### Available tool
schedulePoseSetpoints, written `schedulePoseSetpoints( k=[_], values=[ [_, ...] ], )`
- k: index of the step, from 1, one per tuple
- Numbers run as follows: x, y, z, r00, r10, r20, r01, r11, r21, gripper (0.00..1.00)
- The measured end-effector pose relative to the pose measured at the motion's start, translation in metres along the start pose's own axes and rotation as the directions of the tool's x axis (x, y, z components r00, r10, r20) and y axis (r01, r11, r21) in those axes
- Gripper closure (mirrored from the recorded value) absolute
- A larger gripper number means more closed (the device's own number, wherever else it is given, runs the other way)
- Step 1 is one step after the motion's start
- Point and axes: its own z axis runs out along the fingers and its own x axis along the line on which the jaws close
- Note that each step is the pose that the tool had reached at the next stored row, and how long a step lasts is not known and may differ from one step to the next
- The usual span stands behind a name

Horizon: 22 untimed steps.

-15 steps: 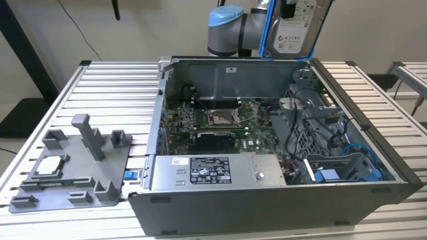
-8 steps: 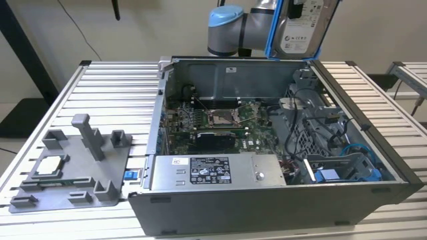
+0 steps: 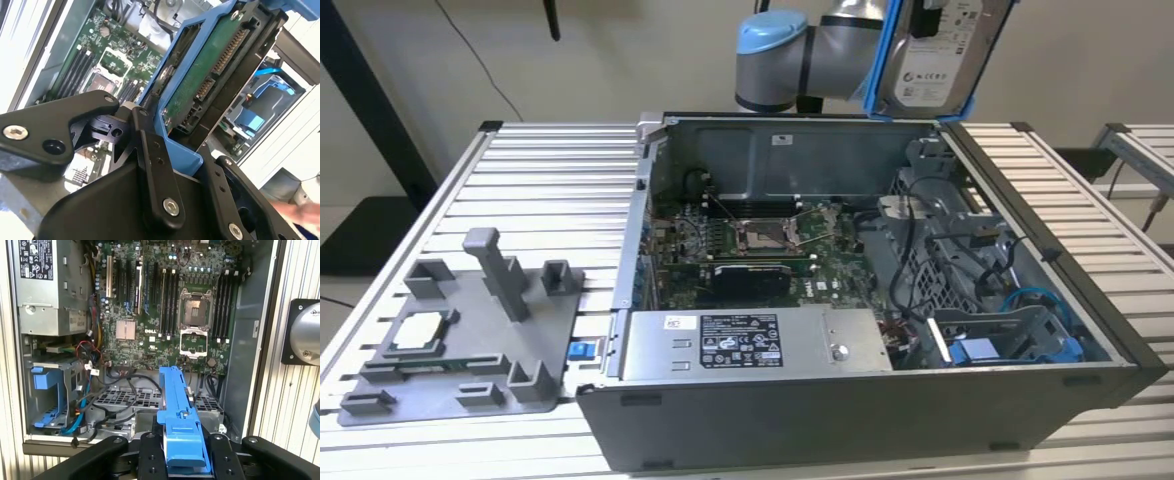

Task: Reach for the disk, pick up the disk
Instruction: 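Pick up the disk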

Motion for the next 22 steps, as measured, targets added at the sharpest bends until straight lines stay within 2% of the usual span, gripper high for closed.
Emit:
schedulePoseSetpoints(
  k=[11,22],
  values=[
    [0.0006,-0.0031,0.0004,1.0,0.0,-0.0001,0.0,1.0,0.0,1.0],
    [0.0135,-0.0026,0.0008,1.0,0.0,-0.0001,0.0,1.0,-0.0013,1.0]
  ],
)
